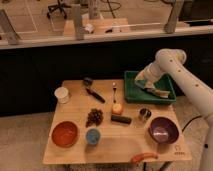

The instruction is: Place sponge in paper cup

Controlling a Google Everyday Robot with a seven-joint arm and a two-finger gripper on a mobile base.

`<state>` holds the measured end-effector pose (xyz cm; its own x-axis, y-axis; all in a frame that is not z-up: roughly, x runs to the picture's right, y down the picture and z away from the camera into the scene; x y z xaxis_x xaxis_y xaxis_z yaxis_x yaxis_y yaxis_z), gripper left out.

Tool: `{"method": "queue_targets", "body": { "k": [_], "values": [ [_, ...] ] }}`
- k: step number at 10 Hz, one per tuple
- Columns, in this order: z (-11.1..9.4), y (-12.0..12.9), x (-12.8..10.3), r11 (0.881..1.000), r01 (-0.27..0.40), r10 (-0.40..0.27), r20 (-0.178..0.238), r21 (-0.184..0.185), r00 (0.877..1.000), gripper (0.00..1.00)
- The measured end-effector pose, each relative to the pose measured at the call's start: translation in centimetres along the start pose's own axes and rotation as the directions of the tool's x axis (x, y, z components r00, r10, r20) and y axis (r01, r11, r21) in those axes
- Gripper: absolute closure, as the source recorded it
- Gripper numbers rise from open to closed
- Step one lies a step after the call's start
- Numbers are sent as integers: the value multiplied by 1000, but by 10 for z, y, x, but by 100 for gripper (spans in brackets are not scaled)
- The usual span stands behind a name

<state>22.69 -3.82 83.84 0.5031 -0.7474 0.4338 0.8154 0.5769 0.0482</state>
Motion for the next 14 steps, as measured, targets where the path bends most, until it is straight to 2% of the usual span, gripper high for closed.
{"method": "queue_targets", "body": {
  "k": [1,3,5,7,8,9,10,14],
  "values": [
    [-1,-13,-16,1000,9,-10,33,24,999,100],
    [-3,-28,-39,998,33,-37,69,54,997,100],
    [-7,-53,-70,991,89,-99,102,99,990,100],
    [-17,-84,-103,974,164,-183,113,158,976,100],
    [-26,-95,-120,959,210,-233,108,188,967,100],
    [-32,-99,-128,951,233,-257,102,202,961,100],
    [-34,-100,-129,949,237,-262,100,205,960,100],
    [-33,-102,-131,948,241,-266,102,207,959,100]
  ]
}}
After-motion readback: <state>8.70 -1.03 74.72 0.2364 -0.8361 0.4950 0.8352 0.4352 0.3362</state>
